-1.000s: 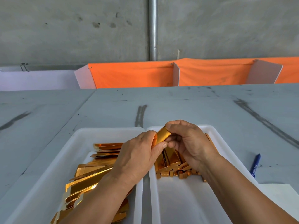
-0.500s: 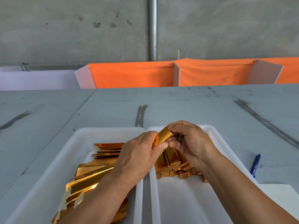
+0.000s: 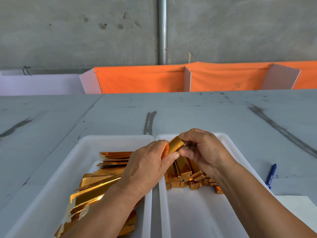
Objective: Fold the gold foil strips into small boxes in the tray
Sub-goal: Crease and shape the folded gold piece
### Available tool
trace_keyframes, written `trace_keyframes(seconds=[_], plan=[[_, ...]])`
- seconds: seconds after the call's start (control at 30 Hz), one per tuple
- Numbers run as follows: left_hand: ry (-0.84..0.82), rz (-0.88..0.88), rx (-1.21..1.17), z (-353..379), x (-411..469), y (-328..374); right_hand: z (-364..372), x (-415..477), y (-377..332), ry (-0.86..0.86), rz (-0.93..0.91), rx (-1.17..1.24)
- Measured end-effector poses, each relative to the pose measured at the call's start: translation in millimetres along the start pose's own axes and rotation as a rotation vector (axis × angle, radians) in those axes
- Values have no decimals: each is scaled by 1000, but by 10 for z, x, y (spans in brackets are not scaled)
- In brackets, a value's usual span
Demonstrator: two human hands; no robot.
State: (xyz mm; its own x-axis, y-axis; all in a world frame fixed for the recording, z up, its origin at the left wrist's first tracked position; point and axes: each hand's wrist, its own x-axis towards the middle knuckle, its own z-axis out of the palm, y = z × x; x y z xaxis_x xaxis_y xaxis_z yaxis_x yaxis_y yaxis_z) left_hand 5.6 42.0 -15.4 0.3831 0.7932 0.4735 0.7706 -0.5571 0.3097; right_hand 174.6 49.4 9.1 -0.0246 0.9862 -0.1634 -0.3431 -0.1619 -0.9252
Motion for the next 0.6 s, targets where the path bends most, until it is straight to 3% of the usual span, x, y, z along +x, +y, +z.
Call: trace_keyframes(seconds=[0.4,0.6], plan=[[-19,-17,5,-26,2,-26,12,-57,-54,-26,-17,-118],[-22,21,102,-23,4,-46,-1,-71,-64,57,-41,-262]])
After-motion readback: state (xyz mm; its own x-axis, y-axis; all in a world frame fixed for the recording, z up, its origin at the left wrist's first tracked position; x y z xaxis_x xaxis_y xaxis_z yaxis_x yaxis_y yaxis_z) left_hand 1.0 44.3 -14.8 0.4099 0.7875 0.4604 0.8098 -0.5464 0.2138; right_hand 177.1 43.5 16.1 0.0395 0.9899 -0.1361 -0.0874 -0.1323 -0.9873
